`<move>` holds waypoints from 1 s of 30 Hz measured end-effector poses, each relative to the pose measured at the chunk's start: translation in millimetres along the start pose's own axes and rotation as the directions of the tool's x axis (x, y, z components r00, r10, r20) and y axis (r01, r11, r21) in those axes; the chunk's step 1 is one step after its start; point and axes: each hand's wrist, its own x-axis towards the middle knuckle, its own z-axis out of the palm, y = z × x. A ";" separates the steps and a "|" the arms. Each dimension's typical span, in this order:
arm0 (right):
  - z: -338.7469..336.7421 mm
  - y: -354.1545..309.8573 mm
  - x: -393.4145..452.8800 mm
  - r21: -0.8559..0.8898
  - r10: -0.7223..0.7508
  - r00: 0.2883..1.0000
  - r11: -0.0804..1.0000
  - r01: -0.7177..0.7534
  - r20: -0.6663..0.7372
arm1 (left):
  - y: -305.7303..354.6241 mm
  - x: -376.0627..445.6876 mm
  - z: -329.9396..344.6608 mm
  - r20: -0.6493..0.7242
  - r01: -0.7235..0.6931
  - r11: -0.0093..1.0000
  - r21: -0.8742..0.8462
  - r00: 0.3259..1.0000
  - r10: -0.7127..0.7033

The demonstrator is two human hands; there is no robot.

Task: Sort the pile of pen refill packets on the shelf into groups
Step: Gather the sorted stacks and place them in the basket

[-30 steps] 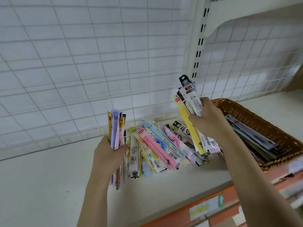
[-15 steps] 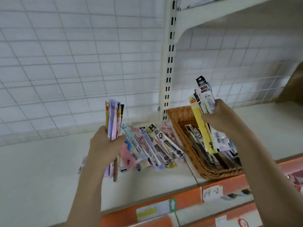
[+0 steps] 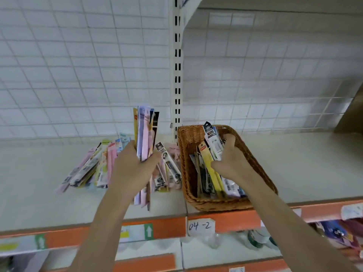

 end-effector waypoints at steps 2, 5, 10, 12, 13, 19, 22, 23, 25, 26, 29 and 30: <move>5.2 6.9 4.5 -0.044 0.018 0.999 0.999 -0.017 0.041 | 9.3 -1.6 -4.3 0.013 -0.001 1.000 -0.004 1.000 0.001; 6.3 12.0 8.6 -0.182 0.053 0.995 0.983 -0.037 0.085 | 21.4 4.8 -5.1 0.038 0.047 0.998 -0.033 0.998 -0.045; -8.8 16.0 7.0 -0.323 -0.011 0.991 0.945 0.053 0.132 | 50.7 15.4 17.5 0.106 0.038 0.999 -0.012 0.994 -0.037; -16.5 21.9 5.7 -0.289 -0.056 0.990 0.953 0.091 0.127 | 63.6 16.4 32.7 0.140 -0.003 1.000 0.011 0.990 0.001; -20.2 25.0 4.8 -0.250 -0.088 0.991 0.962 0.110 0.099 | 68.3 17.4 40.8 0.160 -0.025 1.000 0.012 0.987 0.022; -42.6 49.9 6.7 -0.272 -0.262 0.941 0.941 0.200 -0.215 | 83.3 16.5 86.2 0.340 -0.062 0.972 0.229 0.940 -0.020; -45.4 58.1 6.4 -0.309 -0.248 0.939 0.936 0.168 -0.240 | 75.8 11.2 101.1 0.354 -0.096 0.923 0.372 0.934 -0.046; -44.1 60.7 6.0 -0.324 -0.242 0.941 0.933 0.159 -0.236 | 71.2 10.4 104.4 0.338 -0.106 0.907 0.407 0.940 -0.042; -40.0 65.5 5.5 -0.345 -0.240 0.943 0.926 0.151 -0.230 | 63.2 9.2 108.7 0.302 -0.137 0.855 0.500 0.953 -0.024; -38.5 67.1 5.4 -0.350 -0.240 0.943 0.925 0.150 -0.231 | 60.6 9.2 110.2 0.284 -0.154 0.817 0.556 0.959 -0.013; -37.7 66.9 5.4 -0.374 -0.255 0.937 0.915 0.153 -0.241 | 57.7 11.2 112.8 0.294 -0.208 0.747 0.631 0.956 0.017; -38.0 65.6 5.3 -0.379 -0.261 0.934 0.912 0.157 -0.242 | 57.3 12.3 113.5 0.317 -0.232 0.746 0.624 0.948 0.029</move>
